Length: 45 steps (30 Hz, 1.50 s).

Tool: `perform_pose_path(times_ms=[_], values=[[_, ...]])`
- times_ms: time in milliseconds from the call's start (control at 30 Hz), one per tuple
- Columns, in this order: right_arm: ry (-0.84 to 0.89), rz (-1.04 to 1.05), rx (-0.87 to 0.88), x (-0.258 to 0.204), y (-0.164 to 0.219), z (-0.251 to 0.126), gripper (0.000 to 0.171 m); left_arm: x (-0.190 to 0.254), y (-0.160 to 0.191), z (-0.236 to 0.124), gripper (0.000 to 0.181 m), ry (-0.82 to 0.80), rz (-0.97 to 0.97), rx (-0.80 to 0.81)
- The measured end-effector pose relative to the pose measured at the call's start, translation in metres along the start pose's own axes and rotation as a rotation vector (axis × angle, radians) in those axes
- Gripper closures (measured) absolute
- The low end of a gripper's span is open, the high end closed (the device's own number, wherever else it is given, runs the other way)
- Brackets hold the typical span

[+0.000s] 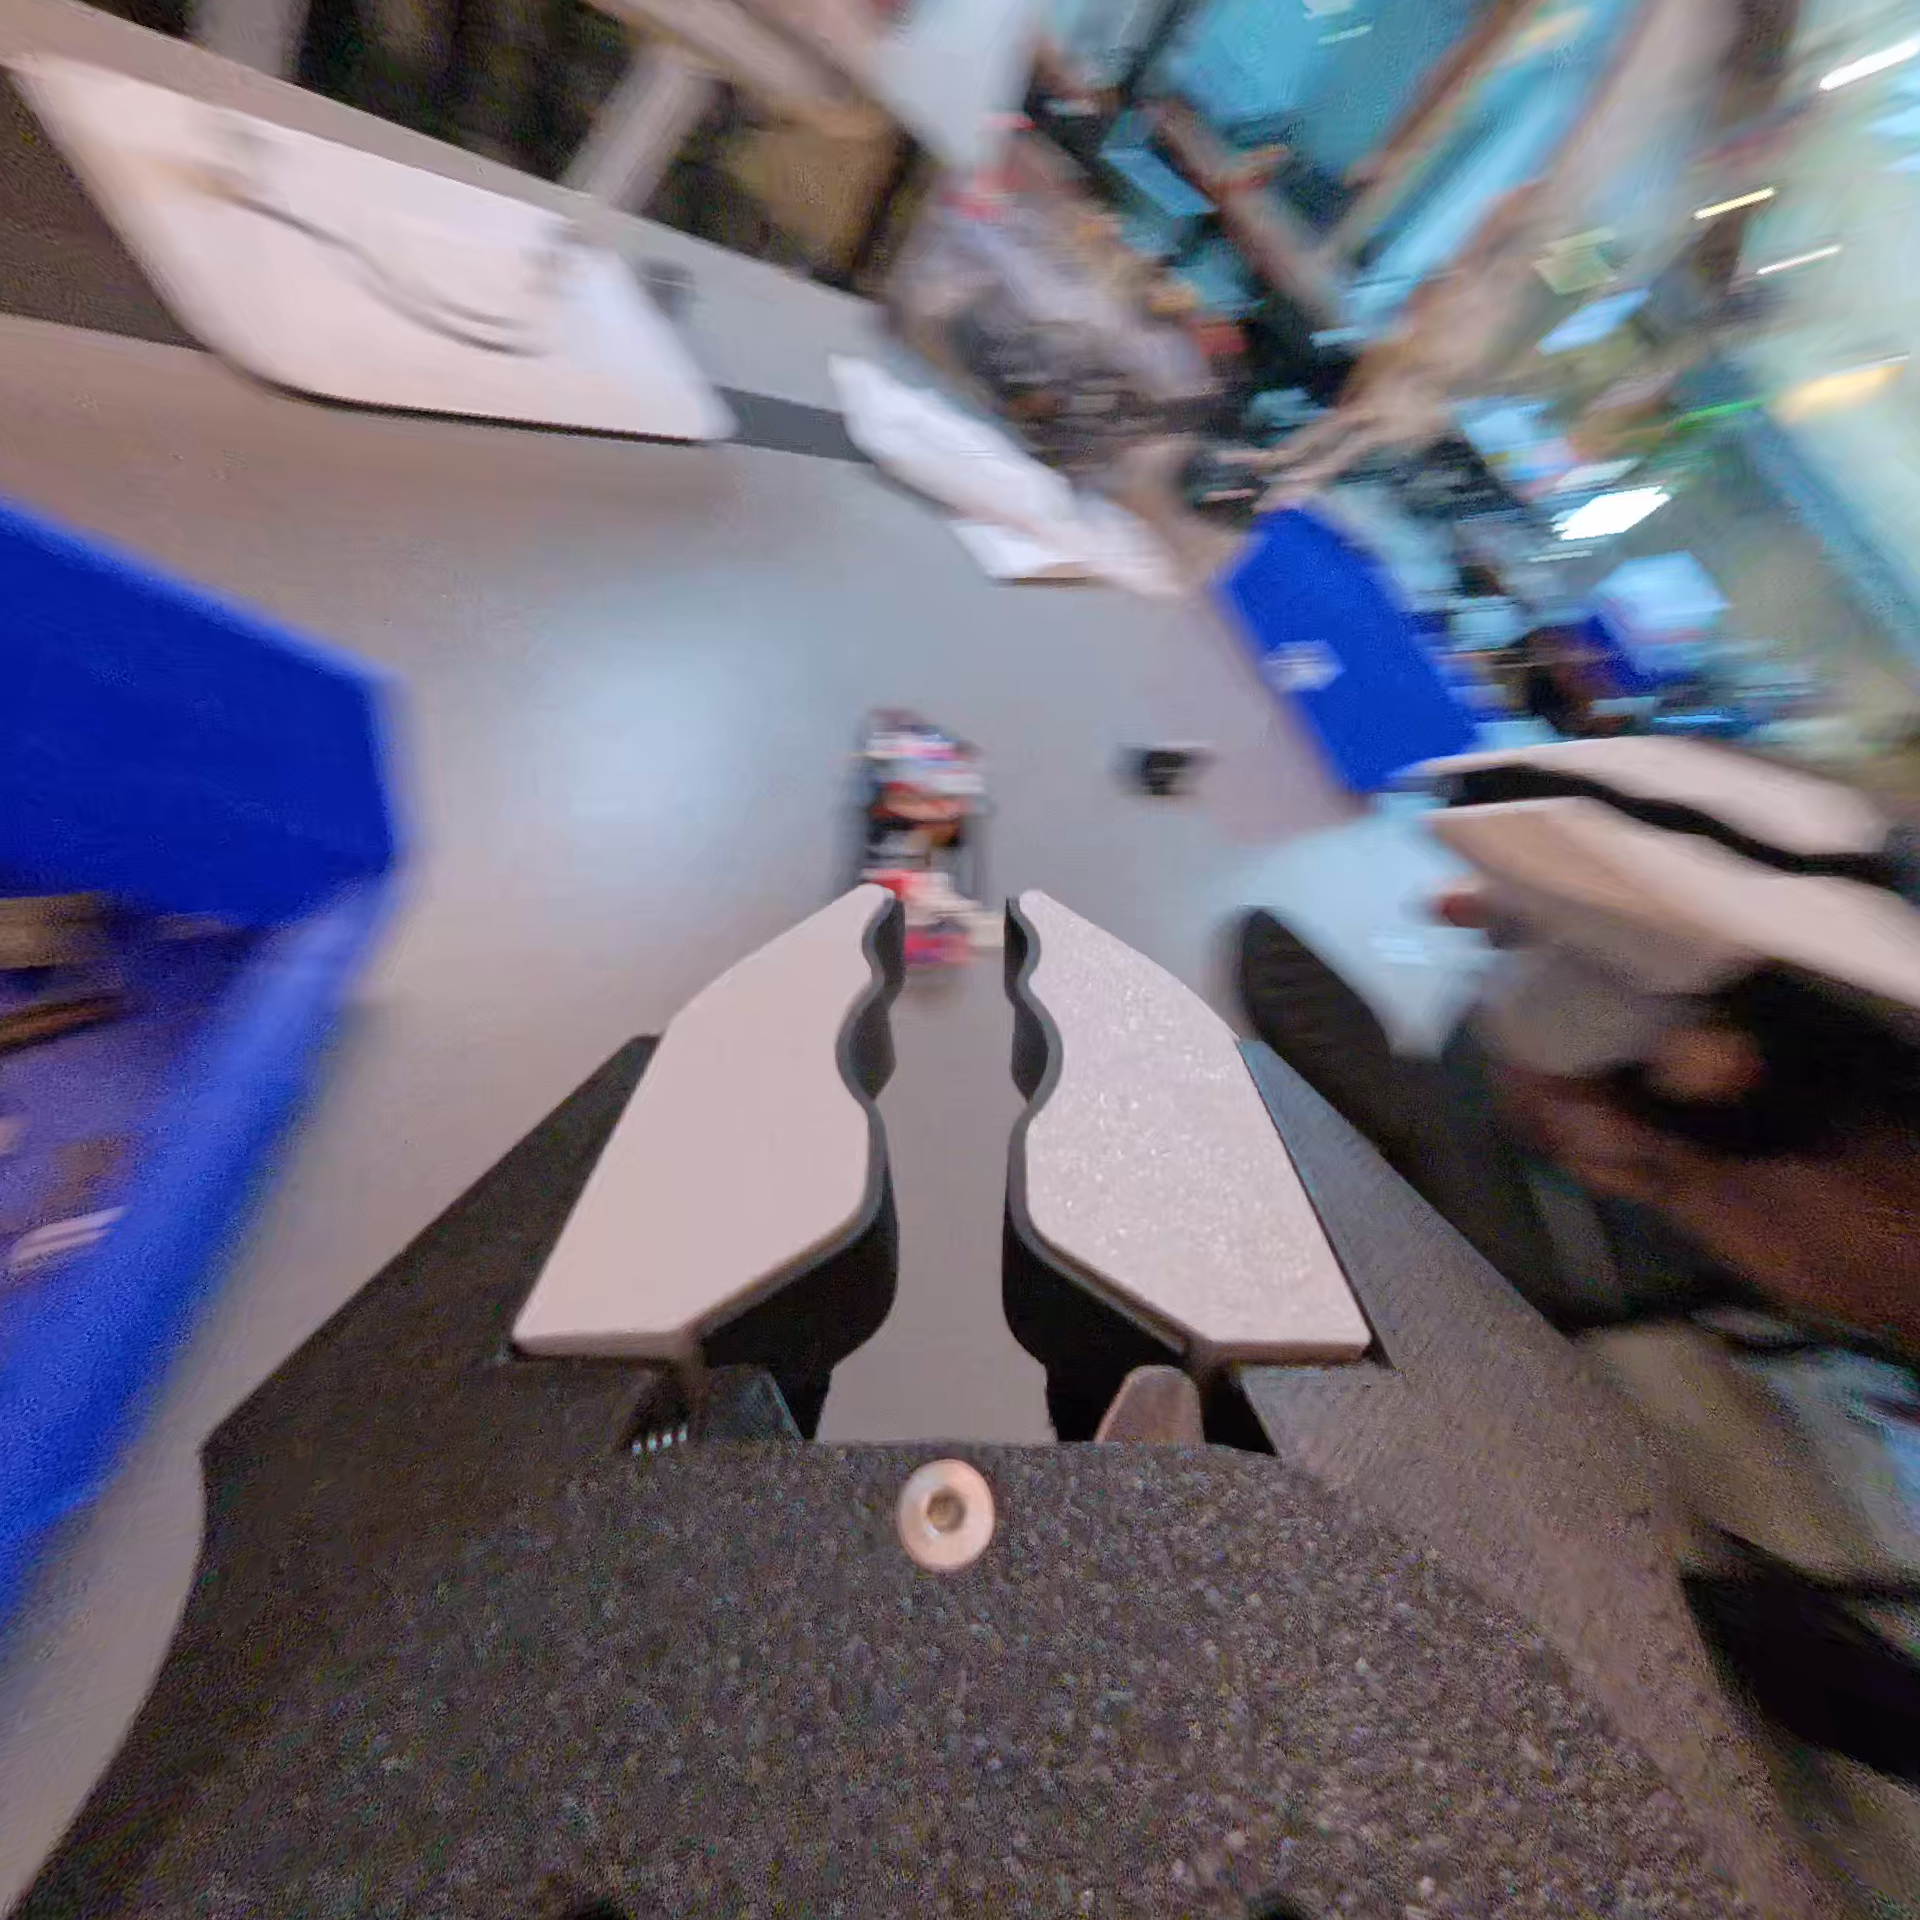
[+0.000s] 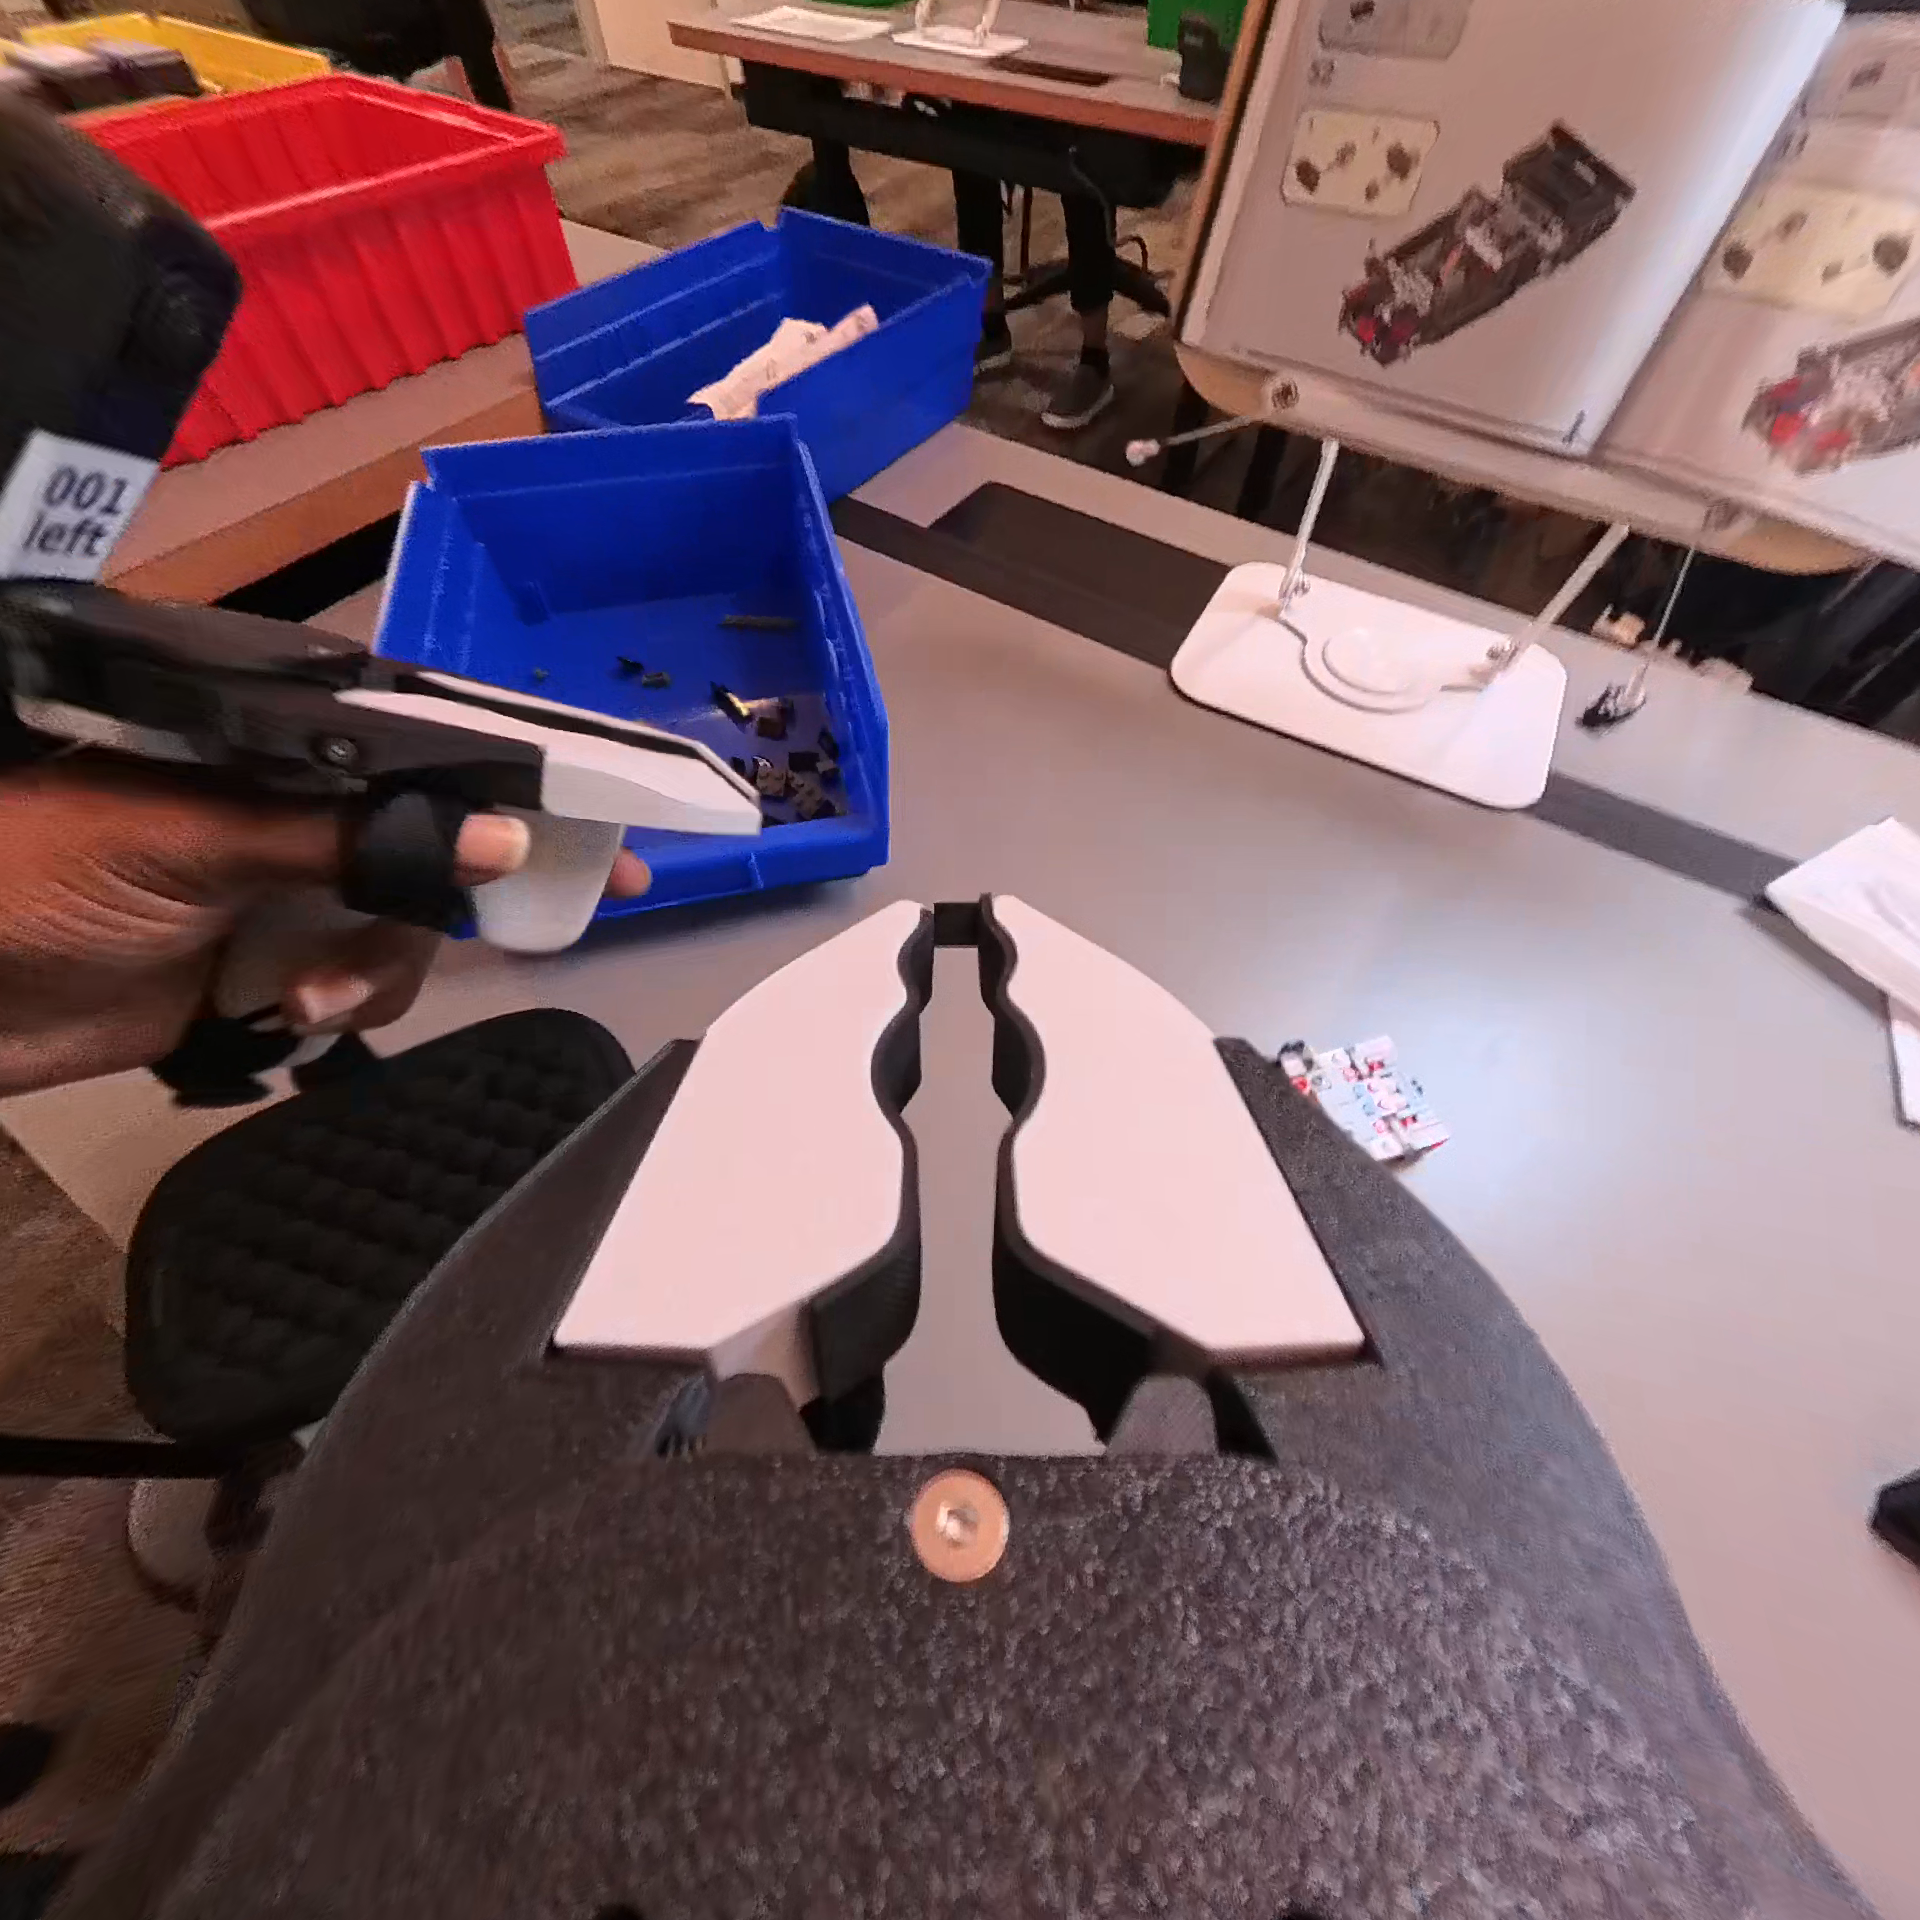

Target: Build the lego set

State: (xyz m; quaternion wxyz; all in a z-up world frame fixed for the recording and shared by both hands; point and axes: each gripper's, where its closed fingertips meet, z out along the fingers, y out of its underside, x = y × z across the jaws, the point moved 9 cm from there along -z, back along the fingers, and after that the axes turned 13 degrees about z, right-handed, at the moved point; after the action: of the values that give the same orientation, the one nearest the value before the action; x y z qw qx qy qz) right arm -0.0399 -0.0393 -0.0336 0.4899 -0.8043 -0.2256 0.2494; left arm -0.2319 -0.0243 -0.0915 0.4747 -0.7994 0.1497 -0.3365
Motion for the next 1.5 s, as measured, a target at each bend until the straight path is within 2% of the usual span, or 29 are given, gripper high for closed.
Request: perform_pose_path(times_ms=[100,167,333,633,733,833,900,933,1000,1133,1200,1300,1333,1433,1500], values=[[-0.057,-0.061,0.023,-0.007,-0.012,-0.015,0.163,0.038,-0.023,-0.001,0.163,0.336,-0.201,0.076],[-0.107,-0.08,0.043,-0.013,-0.023,-0.029,0.163,0.051,-0.035,0.0,0.162,0.498,-0.307,0.027],[-0.182,-0.146,0.096,-0.024,-0.046,-0.062,0.163,0.08,-0.06,0.001,0.162,0.757,-0.386,-0.058],[-0.259,-0.252,0.172,-0.005,-0.068,-0.091,0.163,0.122,-0.097,0.015,0.163,0.906,-0.434,-0.132],[-0.3,-0.284,0.191,0.012,-0.074,-0.093,0.163,0.131,-0.103,0.028,0.172,0.863,-0.437,-0.131],[-0.34,-0.298,0.179,0.036,-0.077,-0.088,0.163,0.133,-0.107,0.041,0.174,0.741,-0.407,-0.095],[-0.347,-0.257,0.159,0.057,-0.075,-0.081,0.156,0.122,-0.105,0.046,0.175,0.607,-0.421,-0.034],[-0.344,-0.233,0.144,0.069,-0.072,-0.077,0.154,0.112,-0.101,0.048,0.174,0.477,-0.405,-0.024],[-0.317,-0.184,0.109,0.092,-0.061,-0.069,0.154,0.081,-0.087,0.043,0.174,0.114,-0.284,-0.036],[-0.263,-0.105,0.02,0.126,-0.031,-0.06,0.154,-0.002,-0.047,0.006,0.174,-0.646,-0.152,-0.084],[-0.227,-0.108,-0.029,0.136,-0.014,-0.061,0.153,-0.033,-0.028,-0.009,0.174,-0.912,-0.073,-0.135],[-0.186,-0.096,-0.085,0.147,0.004,-0.067,0.153,-0.065,-0.002,-0.012,0.174,-1.069,-0.05,-0.197],[-0.174,-0.085,-0.098,0.149,0.008,-0.07,0.152,-0.074,0.008,-0.011,0.168,-1.106,-0.054,-0.217],[-0.134,-0.068,-0.119,0.151,0.016,-0.079,0.152,-0.092,0.036,-0.006,0.122,-1.094,-0.166,-0.216],[-0.103,-0.058,-0.124,0.147,0.018,-0.084,0.152,-0.097,0.052,-0.005,0.101,-1.047,-0.254,-0.246]])
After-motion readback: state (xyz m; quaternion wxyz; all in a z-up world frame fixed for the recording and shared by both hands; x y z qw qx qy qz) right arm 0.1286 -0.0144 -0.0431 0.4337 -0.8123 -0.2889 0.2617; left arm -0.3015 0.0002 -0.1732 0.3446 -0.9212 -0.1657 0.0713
